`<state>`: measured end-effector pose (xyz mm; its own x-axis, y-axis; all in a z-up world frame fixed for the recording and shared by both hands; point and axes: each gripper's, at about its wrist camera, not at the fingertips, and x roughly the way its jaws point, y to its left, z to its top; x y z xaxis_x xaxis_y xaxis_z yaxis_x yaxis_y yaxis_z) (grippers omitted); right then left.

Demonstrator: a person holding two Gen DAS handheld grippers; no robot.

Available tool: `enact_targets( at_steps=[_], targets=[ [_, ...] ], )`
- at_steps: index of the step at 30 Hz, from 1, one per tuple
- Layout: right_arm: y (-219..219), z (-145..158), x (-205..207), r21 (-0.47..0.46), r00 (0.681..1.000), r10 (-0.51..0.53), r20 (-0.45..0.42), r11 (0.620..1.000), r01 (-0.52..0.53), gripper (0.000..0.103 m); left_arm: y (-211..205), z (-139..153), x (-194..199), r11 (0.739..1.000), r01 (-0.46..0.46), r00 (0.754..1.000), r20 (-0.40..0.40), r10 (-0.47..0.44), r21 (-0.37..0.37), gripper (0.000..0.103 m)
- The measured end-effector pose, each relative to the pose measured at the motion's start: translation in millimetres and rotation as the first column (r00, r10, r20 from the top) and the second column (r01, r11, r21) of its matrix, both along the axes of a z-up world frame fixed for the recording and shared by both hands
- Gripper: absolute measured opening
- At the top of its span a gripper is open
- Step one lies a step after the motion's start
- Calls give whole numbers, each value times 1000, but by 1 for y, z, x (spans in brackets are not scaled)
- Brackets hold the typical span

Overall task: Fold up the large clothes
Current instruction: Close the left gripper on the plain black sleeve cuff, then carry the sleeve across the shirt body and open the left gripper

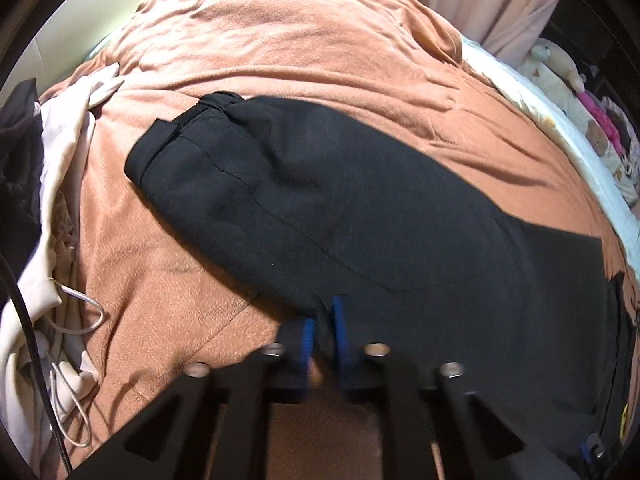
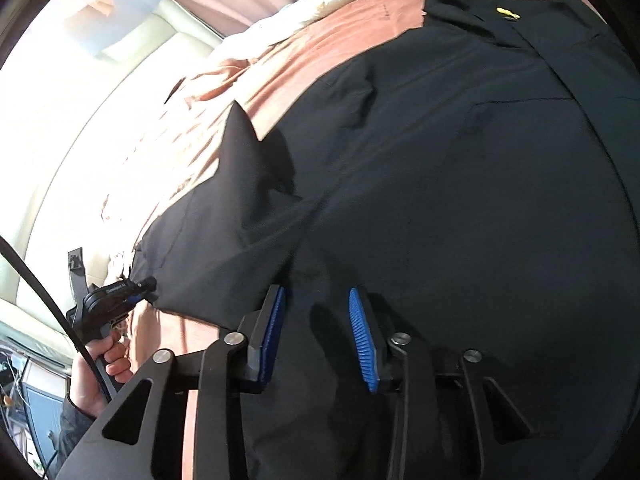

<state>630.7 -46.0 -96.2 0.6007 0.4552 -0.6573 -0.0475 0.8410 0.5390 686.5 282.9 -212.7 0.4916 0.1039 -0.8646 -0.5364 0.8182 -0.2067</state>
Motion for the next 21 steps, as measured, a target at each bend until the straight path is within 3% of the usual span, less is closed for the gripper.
enact_targets(
  at_steps=[4,9,14,19,20,21],
  targets=[
    [10,-15,10,43,1000,23,-4,999,-23,20,-13,51,-1,995,51,996,66,-56,81,1],
    [11,-29,23,71,999,33,-17,997,-32,17,-31,125,-7,987,125,972,189,-143,102,1],
    [-2,-8,14,78,1000,18,5,997,-19,17,-66,185,-8,971,216,924,300,-236,98,0],
    [-24,17,-5,36,999,-29,14,999,28,22,-119,230,-4,934,332,860,367,-356,128,0],
    [-29,22,-8,27,999,-43,19,999,43,36,-131,236,-4,927,351,849,373,-375,132,0],
    [-34,29,-14,19,998,-60,28,998,60,63,-142,242,-3,917,374,835,381,-397,136,0]
  ],
)
